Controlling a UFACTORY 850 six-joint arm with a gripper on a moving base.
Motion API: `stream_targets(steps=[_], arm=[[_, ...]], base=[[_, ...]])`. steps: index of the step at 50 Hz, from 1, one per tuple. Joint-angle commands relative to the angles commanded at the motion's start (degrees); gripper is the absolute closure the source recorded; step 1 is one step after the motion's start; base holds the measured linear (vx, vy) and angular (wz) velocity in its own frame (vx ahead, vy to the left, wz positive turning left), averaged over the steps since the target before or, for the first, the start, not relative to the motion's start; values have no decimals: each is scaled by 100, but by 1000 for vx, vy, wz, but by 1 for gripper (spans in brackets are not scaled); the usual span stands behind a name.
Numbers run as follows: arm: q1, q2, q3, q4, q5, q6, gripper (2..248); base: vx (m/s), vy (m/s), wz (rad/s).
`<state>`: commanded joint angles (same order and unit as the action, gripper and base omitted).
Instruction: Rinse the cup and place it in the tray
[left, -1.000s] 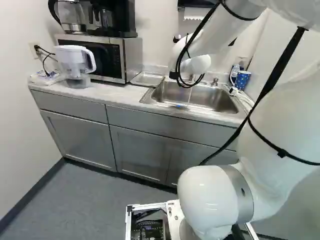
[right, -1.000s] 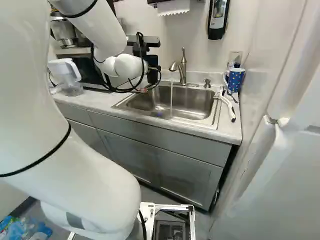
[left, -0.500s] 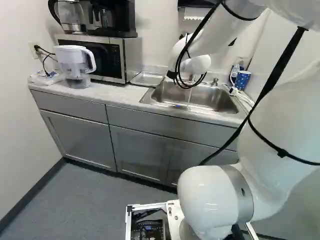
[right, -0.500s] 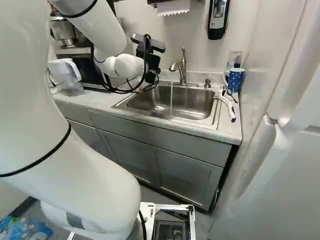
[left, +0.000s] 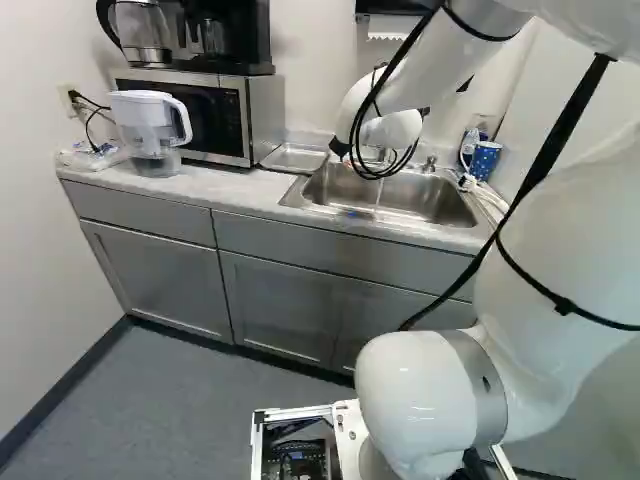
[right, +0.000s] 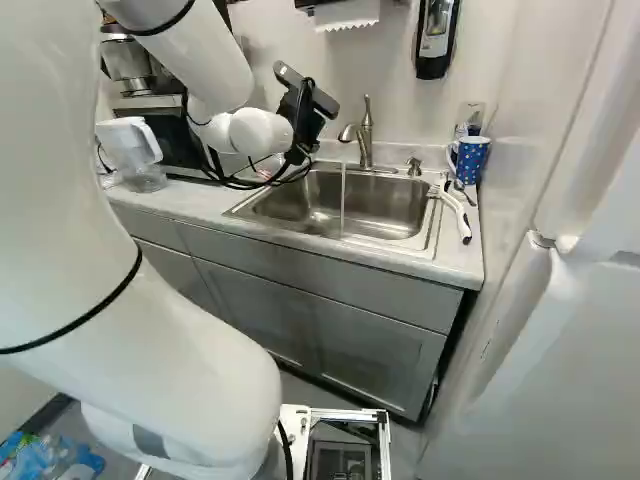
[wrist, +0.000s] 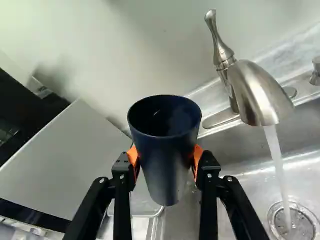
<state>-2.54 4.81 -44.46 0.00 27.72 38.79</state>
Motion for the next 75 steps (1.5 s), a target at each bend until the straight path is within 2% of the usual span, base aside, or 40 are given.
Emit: stream_targets(steps=[75], arm=[[0, 0, 0, 0, 0, 4502, 128]], base=[[0, 0, 0]])
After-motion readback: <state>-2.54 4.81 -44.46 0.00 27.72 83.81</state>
